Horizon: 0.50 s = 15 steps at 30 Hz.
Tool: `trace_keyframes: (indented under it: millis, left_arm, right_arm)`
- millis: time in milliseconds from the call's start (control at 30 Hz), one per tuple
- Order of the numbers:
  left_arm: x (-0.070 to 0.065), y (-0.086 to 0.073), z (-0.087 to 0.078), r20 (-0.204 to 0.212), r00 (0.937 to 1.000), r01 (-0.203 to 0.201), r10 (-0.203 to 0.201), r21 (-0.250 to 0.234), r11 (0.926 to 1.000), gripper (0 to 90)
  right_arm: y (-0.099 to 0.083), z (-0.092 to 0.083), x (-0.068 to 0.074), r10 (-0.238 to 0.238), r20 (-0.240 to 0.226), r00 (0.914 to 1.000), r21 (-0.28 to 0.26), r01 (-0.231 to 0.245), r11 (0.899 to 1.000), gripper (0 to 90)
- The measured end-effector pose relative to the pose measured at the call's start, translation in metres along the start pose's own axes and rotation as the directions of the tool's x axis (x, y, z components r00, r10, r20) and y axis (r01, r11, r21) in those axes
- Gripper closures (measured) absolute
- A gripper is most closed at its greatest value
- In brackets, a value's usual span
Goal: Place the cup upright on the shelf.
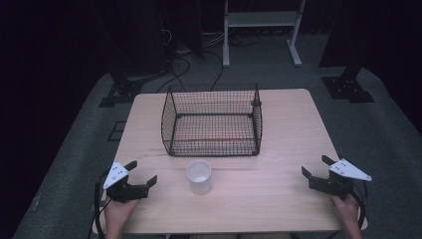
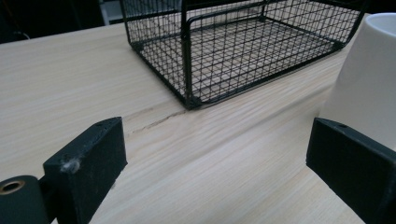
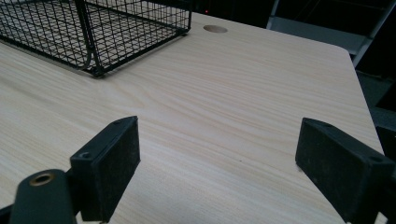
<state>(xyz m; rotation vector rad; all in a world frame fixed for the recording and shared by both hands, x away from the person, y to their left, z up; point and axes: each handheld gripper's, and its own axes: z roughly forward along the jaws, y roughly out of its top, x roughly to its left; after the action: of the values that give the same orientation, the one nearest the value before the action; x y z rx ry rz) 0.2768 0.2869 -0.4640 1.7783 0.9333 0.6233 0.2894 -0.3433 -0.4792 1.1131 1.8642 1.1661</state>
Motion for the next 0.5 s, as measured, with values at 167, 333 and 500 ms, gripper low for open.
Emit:
trace_keyframes:
  millis: [167,333,500]
  left_arm:
    - [-0.004,0.003,0.002,0.018,0.9998,-0.011,0.011,0.001,0.9999,3.5]
    - [-0.009,0.012,0.001,0.043,0.9985,-0.035,0.035,-0.006,0.9994,3.1]
    - [-0.013,0.014,0.002,0.071,0.9958,-0.058,0.058,-0.005,0.9983,2.6]
  right_arm:
    - [0.001,0.001,0.002,-0.014,0.005,0.9999,0.011,0.014,1.0,13.1]
    - [0.001,0.002,0.002,-0.012,0.008,0.9999,0.011,0.012,1.0,13.1]
    - [0.001,0.002,0.003,-0.019,0.012,0.9998,0.016,0.019,1.0,13.1]
